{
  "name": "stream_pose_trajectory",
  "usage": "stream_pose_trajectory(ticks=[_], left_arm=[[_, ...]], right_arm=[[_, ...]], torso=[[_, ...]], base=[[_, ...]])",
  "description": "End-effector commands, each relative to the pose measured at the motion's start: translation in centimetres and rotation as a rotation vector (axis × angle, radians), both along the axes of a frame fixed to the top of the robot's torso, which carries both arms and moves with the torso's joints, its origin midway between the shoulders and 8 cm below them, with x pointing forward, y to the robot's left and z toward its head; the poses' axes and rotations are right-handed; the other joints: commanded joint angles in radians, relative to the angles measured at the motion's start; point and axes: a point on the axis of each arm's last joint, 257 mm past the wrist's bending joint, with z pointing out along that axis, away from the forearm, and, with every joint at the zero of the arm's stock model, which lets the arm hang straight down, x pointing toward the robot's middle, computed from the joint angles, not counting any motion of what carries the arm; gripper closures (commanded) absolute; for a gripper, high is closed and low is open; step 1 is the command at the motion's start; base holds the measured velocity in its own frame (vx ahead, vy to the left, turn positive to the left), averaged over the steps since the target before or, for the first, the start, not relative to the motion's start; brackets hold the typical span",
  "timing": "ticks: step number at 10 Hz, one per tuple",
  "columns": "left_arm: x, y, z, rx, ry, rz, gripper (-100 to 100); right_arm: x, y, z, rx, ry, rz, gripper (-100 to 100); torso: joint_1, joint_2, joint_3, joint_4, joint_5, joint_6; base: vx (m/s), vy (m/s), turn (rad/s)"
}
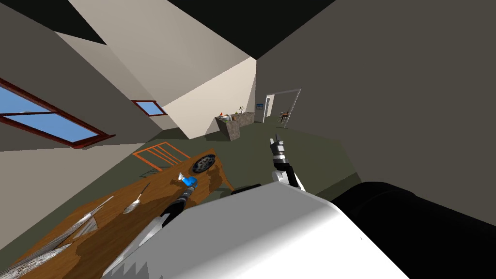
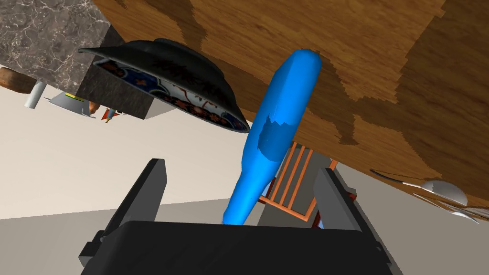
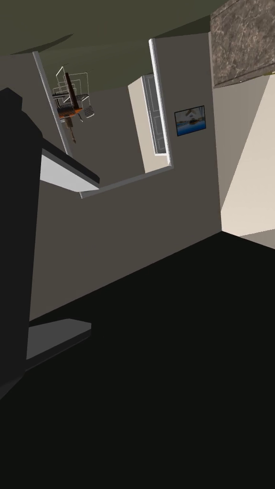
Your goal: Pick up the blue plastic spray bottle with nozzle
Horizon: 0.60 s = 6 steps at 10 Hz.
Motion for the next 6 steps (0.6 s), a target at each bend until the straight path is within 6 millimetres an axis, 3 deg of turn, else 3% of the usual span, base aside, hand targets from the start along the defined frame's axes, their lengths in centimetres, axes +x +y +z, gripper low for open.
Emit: stream_pose_trajectory(ticks=[1, 5, 6], left_arm=[[-0.8, 2.2, -0.4, 0.057, 0.044, -0.002, -100], [-2.5, 7.3, -0.1, 0.178, 0.128, -0.007, -100], [-2.5, 7.3, -0.1, 0.178, 0.128, -0.007, -100]], right_arm=[[0.0, 0.0, 0.0, 0.0, 0.0, 0.0, 0], [0.0, 0.0, 0.0, 0.0, 0.0, 0.0, 0], [0.0, 0.0, 0.0, 0.0, 0.0, 0.0, 0]], torso=[[0.0, 0.0, 0.0, 0.0, 0.0, 0.0], [0.0, 0.001, 0.0, 0.0, 0.0, 0.0], [0.0, 0.001, 0.001, 0.0, 0.0, 0.0]], base=[[0.041, -0.027, -0.12], [0.031, -0.022, -0.128], [0.018, -0.011, -0.024]])
